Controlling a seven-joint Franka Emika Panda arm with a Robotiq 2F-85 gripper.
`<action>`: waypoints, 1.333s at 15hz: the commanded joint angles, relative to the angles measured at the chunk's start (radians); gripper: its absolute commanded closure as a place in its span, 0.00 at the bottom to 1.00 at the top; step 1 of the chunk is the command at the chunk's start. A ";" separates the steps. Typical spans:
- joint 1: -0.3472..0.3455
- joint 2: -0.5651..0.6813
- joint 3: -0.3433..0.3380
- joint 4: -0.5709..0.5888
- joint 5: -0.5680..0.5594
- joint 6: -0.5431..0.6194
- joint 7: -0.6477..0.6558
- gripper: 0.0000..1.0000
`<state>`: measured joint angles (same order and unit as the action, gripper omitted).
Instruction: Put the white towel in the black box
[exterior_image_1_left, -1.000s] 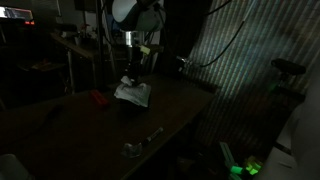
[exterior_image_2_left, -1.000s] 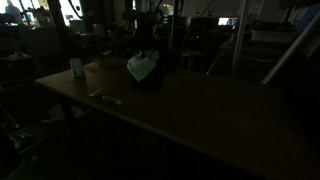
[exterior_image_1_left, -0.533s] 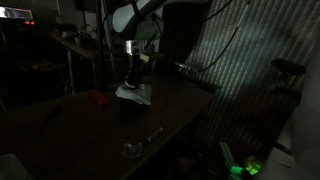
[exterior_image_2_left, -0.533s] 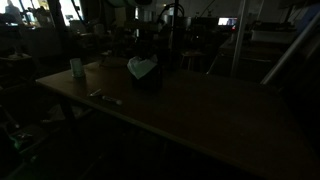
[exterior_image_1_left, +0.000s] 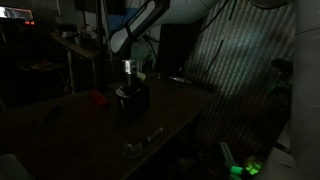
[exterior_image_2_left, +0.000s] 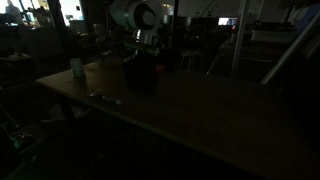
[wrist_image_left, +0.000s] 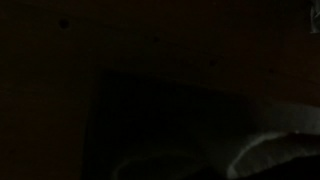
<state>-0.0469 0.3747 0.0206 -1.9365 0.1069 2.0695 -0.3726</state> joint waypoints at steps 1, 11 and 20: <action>-0.028 0.036 0.017 0.010 0.031 -0.012 -0.033 1.00; -0.051 -0.108 0.002 0.012 0.013 -0.027 -0.055 1.00; -0.052 -0.244 -0.009 0.005 0.036 -0.025 -0.089 1.00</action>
<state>-0.1065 0.1811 0.0127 -1.9181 0.1244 2.0584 -0.4358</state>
